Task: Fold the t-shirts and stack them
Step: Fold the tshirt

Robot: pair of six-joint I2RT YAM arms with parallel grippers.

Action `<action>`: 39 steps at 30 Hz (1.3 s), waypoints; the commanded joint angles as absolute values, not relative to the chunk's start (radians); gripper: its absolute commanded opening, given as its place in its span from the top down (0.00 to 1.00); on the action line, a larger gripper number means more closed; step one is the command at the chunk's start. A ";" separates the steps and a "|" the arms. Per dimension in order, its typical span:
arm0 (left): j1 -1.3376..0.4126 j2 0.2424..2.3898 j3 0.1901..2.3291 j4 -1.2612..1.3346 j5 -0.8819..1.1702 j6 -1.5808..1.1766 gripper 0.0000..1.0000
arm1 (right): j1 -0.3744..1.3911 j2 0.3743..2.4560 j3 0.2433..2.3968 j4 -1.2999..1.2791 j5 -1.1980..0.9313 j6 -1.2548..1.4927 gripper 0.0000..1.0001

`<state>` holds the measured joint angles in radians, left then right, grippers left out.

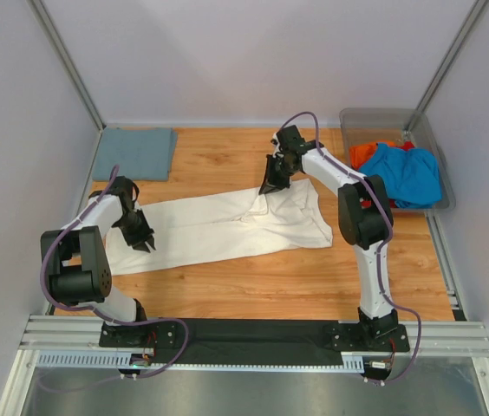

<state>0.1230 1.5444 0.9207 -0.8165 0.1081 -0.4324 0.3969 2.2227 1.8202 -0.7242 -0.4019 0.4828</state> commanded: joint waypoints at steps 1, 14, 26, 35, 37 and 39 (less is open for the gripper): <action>0.126 1.519 0.913 -0.805 0.123 -0.434 0.72 | 0.400 2.256 1.871 -0.729 -0.414 0.485 0.96; 0.082 1.439 0.853 -0.677 0.418 -0.463 0.69 | 0.405 2.243 1.853 -0.706 -0.443 0.580 0.95; -0.265 1.486 0.822 -0.095 0.707 -0.866 0.54 | 0.396 1.980 1.441 -0.407 -0.482 0.979 0.98; -0.429 1.673 0.838 0.257 0.686 -1.153 0.53 | 0.390 1.778 1.164 -0.347 -0.436 0.991 0.65; -0.449 1.706 0.845 0.300 0.669 -1.209 0.53 | 0.380 1.729 1.144 -0.374 -0.398 0.915 0.46; -0.475 1.738 0.847 0.392 0.647 -1.253 0.52 | 0.364 1.697 1.153 -0.403 -0.341 0.850 0.38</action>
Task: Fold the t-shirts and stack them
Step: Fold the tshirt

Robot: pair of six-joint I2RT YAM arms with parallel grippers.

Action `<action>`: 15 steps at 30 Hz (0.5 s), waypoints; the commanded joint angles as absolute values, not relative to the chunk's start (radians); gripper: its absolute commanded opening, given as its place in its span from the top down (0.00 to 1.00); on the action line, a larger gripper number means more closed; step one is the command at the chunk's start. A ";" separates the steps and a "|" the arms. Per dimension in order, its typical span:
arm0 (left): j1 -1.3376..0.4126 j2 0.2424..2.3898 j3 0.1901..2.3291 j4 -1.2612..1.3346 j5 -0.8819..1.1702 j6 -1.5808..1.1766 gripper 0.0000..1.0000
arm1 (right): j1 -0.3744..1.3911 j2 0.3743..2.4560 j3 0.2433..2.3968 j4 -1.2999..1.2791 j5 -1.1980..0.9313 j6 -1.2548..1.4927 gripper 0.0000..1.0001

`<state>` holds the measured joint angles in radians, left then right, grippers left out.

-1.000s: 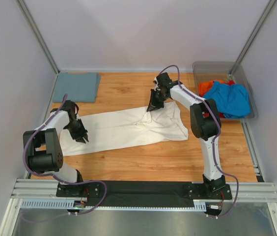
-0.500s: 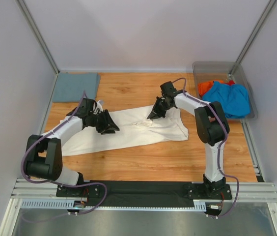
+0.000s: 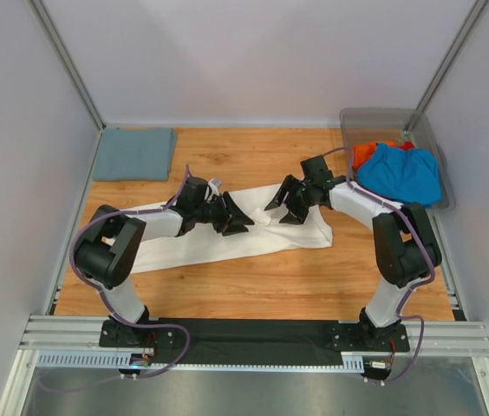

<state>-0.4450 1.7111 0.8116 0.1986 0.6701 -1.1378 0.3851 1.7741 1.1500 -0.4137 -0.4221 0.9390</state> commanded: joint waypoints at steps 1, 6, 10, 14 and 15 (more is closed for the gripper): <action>-0.486 1.747 0.853 0.412 0.628 -1.284 0.52 | 0.338 1.698 1.173 -0.426 -0.339 0.781 0.33; -0.549 1.810 0.957 0.319 0.549 -1.264 0.54 | 0.241 1.773 1.275 -0.494 -0.415 0.660 0.35; -0.568 1.813 1.002 0.149 0.399 -1.243 0.57 | 0.193 1.833 1.333 -0.526 -0.462 0.644 0.36; -0.581 1.844 1.130 -0.096 0.310 -1.203 0.55 | 0.190 1.844 1.348 -0.517 -0.465 0.652 0.36; -0.584 1.853 1.147 -0.127 0.299 -1.204 0.53 | 0.189 1.847 1.351 -0.515 -0.469 0.653 0.36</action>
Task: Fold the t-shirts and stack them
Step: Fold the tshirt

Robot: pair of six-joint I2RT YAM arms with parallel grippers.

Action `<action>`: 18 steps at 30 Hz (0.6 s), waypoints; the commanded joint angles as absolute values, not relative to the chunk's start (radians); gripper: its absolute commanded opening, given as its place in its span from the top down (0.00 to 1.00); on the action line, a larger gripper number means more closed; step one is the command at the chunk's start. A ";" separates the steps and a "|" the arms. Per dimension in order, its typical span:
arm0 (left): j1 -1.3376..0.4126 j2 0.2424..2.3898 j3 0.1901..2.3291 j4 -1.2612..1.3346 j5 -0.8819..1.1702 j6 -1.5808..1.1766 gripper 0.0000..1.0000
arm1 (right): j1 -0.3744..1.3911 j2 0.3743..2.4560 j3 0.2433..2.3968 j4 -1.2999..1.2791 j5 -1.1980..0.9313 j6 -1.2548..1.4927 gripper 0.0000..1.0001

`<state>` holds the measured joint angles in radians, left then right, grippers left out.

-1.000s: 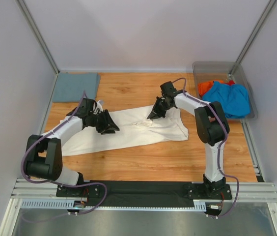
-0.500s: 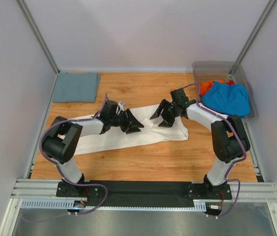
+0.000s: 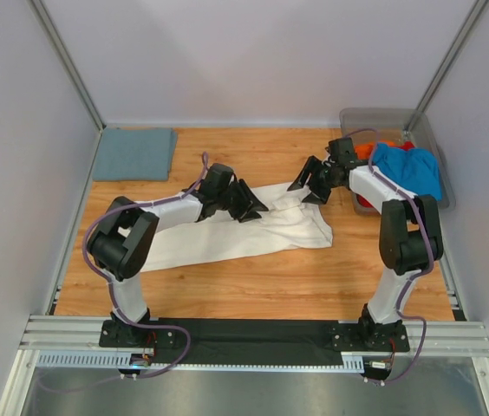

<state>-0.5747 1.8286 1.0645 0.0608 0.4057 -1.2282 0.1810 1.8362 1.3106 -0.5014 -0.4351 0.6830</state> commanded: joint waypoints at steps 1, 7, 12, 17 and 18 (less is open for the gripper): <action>-0.592 1.864 1.161 -0.156 0.290 -1.210 0.53 | 0.189 1.848 1.351 -0.515 -0.466 0.657 0.36; -0.621 1.959 1.265 -0.269 0.285 -1.269 0.53 | 0.172 1.855 1.347 -0.508 -0.466 0.652 0.36; -0.646 1.991 1.353 -0.432 0.209 -1.299 0.53 | 0.153 1.844 1.325 -0.503 -0.466 0.637 0.36; -0.647 2.042 1.384 -0.462 0.198 -1.325 0.53 | 0.143 1.836 1.292 -0.499 -0.469 0.621 0.36; -0.647 2.046 1.384 -0.463 0.190 -1.330 0.54 | 0.143 1.835 1.290 -0.497 -0.469 0.618 0.36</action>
<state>-0.6422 2.0247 1.3537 -0.4011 0.2226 -1.2930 0.1478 1.8481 1.3003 -0.5144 -0.4568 0.6506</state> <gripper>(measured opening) 0.465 0.644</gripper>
